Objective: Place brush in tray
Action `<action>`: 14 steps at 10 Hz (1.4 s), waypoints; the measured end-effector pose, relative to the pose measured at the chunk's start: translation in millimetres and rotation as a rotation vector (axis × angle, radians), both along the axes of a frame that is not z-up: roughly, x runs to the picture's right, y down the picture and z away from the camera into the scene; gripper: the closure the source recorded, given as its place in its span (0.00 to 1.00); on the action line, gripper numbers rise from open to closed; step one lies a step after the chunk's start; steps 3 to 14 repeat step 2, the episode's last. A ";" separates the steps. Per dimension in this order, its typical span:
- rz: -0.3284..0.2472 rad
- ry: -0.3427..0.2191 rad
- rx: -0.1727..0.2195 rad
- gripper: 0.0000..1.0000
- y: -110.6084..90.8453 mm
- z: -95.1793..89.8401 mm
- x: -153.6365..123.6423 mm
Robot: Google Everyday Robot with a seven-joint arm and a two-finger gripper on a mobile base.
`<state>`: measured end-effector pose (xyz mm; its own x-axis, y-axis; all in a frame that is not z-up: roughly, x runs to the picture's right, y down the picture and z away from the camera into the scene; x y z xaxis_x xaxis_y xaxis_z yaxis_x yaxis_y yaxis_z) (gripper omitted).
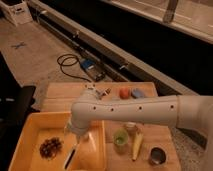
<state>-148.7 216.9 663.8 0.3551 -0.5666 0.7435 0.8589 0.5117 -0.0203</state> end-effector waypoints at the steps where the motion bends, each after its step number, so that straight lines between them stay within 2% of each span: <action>1: -0.002 -0.002 0.000 0.20 0.5 -0.3 -1.1; 14: -0.002 -0.001 0.000 0.20 0.4 -0.2 -0.6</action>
